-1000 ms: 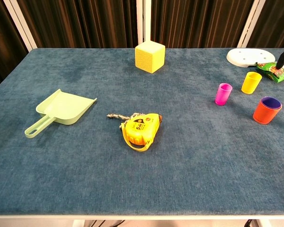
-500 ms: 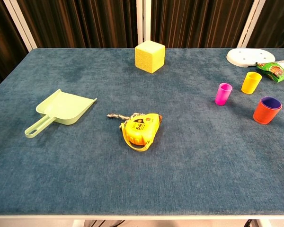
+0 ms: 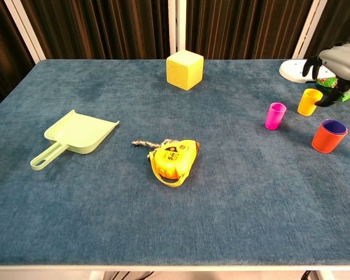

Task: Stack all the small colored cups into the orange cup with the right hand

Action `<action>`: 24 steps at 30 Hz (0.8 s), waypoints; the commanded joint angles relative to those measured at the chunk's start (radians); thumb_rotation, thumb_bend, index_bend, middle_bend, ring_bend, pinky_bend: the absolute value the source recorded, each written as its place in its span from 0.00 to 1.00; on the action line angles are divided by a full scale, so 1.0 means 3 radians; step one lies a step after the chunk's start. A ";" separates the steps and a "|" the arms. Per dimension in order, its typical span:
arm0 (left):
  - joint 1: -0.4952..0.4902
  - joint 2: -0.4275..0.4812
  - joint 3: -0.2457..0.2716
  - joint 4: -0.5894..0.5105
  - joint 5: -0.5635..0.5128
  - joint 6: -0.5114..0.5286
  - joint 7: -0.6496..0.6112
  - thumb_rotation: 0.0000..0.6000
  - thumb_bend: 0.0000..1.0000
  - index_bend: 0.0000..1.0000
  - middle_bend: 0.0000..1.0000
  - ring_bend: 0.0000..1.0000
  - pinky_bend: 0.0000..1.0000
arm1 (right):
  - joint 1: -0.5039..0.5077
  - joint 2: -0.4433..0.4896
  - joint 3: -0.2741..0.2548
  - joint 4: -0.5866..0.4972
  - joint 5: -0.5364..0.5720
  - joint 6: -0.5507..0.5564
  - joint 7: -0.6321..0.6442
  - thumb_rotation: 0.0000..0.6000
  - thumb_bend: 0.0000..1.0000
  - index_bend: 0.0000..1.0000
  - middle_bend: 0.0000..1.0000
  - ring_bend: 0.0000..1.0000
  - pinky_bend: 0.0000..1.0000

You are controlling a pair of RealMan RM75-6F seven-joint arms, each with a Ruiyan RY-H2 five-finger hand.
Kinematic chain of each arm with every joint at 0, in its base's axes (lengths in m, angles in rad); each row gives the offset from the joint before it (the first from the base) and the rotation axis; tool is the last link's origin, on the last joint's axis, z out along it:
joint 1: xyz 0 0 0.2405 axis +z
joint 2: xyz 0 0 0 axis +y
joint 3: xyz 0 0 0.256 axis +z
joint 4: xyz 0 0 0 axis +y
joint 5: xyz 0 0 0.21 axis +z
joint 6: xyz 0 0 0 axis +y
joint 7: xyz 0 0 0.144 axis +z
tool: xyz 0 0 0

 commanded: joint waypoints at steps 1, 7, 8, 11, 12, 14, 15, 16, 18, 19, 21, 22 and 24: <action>-0.0002 0.0002 0.0002 0.0000 -0.0007 -0.0011 -0.0041 1.00 0.15 0.04 0.02 0.00 0.00 | 0.0031 -0.0051 0.0000 0.0072 0.0063 -0.0050 -0.0026 1.00 0.12 0.27 0.33 0.09 0.00; -0.0003 0.0010 -0.0002 0.0003 0.0000 0.0001 -0.0050 1.00 0.15 0.04 0.02 0.00 0.00 | 0.0069 -0.0145 -0.0015 0.0210 0.0140 -0.0121 -0.0042 1.00 0.16 0.34 0.41 0.11 0.00; -0.0003 0.0013 -0.0002 0.0000 -0.0003 0.0000 -0.0047 1.00 0.15 0.04 0.02 0.00 0.00 | 0.0071 -0.0160 -0.0024 0.0227 0.0136 -0.0125 -0.0028 1.00 0.17 0.36 0.43 0.12 0.00; -0.0004 0.0016 -0.0003 -0.0004 -0.0007 -0.0004 -0.0041 1.00 0.15 0.04 0.02 0.00 0.00 | 0.0073 -0.0184 -0.0048 0.0259 0.0100 -0.0118 0.0029 1.00 0.21 0.44 0.46 0.14 0.00; -0.0004 0.0016 -0.0002 -0.0004 -0.0007 -0.0005 -0.0039 1.00 0.15 0.04 0.02 0.00 0.00 | 0.0074 -0.0187 -0.0053 0.0267 0.0088 -0.0114 0.0047 1.00 0.22 0.46 0.47 0.14 0.00; -0.0007 0.0014 -0.0003 -0.0005 -0.0008 -0.0009 -0.0036 1.00 0.15 0.04 0.02 0.00 0.00 | 0.0075 -0.0197 -0.0063 0.0283 0.0062 -0.0101 0.0082 1.00 0.24 0.50 0.49 0.16 0.00; -0.0008 0.0013 -0.0004 -0.0006 -0.0009 -0.0011 -0.0035 1.00 0.15 0.04 0.02 0.00 0.00 | 0.0075 -0.0200 -0.0067 0.0291 0.0052 -0.0090 0.0090 1.00 0.24 0.52 0.50 0.16 0.00; -0.0009 0.0011 -0.0004 -0.0005 -0.0009 -0.0011 -0.0031 1.00 0.15 0.04 0.02 0.00 0.00 | 0.0074 -0.0202 -0.0069 0.0297 0.0040 -0.0075 0.0103 1.00 0.25 0.53 0.51 0.17 0.00; -0.0010 0.0012 -0.0005 -0.0008 -0.0010 -0.0012 -0.0028 1.00 0.15 0.04 0.02 0.00 0.00 | 0.0068 -0.0189 -0.0071 0.0288 0.0024 -0.0052 0.0126 1.00 0.25 0.55 0.52 0.18 0.00; -0.0008 0.0014 -0.0004 -0.0009 -0.0011 -0.0011 -0.0025 1.00 0.15 0.04 0.02 0.00 0.00 | 0.0059 -0.0167 -0.0068 0.0262 0.0011 -0.0025 0.0146 1.00 0.25 0.55 0.52 0.18 0.00; -0.0005 0.0016 -0.0003 -0.0011 -0.0011 -0.0005 -0.0026 1.00 0.15 0.04 0.02 0.00 0.00 | 0.0034 -0.0103 -0.0061 0.0169 -0.0029 0.0053 0.0192 1.00 0.25 0.55 0.52 0.18 0.00; -0.0004 0.0019 -0.0003 -0.0013 -0.0011 -0.0004 -0.0027 1.00 0.15 0.04 0.02 0.00 0.00 | 0.0012 -0.0040 -0.0057 0.0076 -0.0070 0.0129 0.0221 1.00 0.25 0.55 0.52 0.18 0.00; -0.0001 0.0018 0.0000 -0.0011 -0.0012 -0.0004 -0.0027 1.00 0.15 0.04 0.02 0.00 0.00 | -0.0037 0.0076 -0.0064 -0.0101 -0.0130 0.0239 0.0252 1.00 0.25 0.56 0.53 0.18 0.00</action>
